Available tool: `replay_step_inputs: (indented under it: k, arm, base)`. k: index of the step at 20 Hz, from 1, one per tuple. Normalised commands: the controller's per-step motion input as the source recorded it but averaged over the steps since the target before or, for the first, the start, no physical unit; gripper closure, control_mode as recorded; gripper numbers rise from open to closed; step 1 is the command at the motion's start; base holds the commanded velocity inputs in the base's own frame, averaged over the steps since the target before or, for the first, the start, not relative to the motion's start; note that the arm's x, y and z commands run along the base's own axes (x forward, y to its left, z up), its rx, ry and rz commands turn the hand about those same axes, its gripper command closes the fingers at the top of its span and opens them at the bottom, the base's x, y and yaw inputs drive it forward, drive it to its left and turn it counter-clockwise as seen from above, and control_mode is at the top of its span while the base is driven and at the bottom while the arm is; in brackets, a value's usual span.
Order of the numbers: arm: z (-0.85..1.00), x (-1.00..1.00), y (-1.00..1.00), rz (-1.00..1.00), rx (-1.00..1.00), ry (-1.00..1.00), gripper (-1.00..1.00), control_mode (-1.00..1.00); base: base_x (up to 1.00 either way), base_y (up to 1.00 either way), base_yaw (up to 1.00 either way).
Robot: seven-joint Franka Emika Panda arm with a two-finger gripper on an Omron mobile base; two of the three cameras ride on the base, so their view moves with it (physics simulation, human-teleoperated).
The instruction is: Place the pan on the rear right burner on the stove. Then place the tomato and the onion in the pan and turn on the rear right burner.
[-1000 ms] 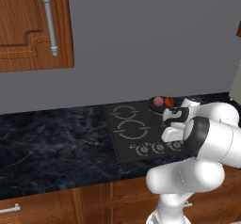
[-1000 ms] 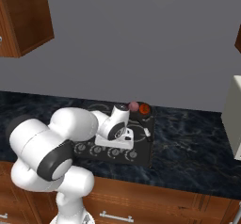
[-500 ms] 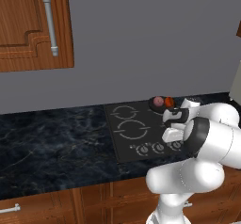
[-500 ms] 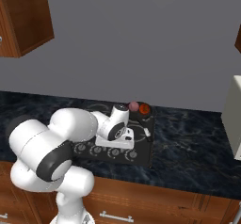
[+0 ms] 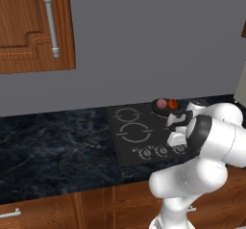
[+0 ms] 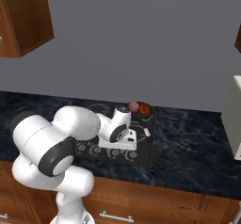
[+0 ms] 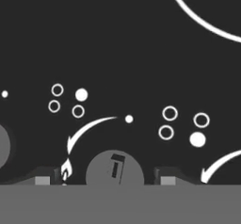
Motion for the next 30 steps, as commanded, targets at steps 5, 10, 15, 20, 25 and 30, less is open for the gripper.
replay_step_inputs:
  k: [5, 10, 15, 20, 25, 30]
  arm:
    - [-0.14, 0.00, 0.02, 0.00, 0.00, 0.00, -1.00, -1.00]
    - [0.00, -0.04, 0.11, 0.00, 0.00, 0.00, -1.00, -1.00]
    - [-0.08, -0.03, 0.41, 0.00, 0.00, 0.00, 1.00, -1.00]
    - [-0.09, 0.00, 0.41, 0.00, 0.00, 0.02, 1.00, -1.00]
    - [0.00, -0.04, 0.06, -0.01, 0.00, 0.03, 1.00, -1.00]
    - [-0.05, -0.18, -0.06, -0.05, 0.00, 0.01, 1.00, -1.00]
  base:
    - [0.00, 0.00, 0.00]
    - [0.00, 0.00, 0.00]
    - [0.00, 0.00, 0.00]
    - [0.00, 0.00, 0.00]
    - [0.00, 0.00, 0.00]
    - [0.00, 0.00, 0.00]
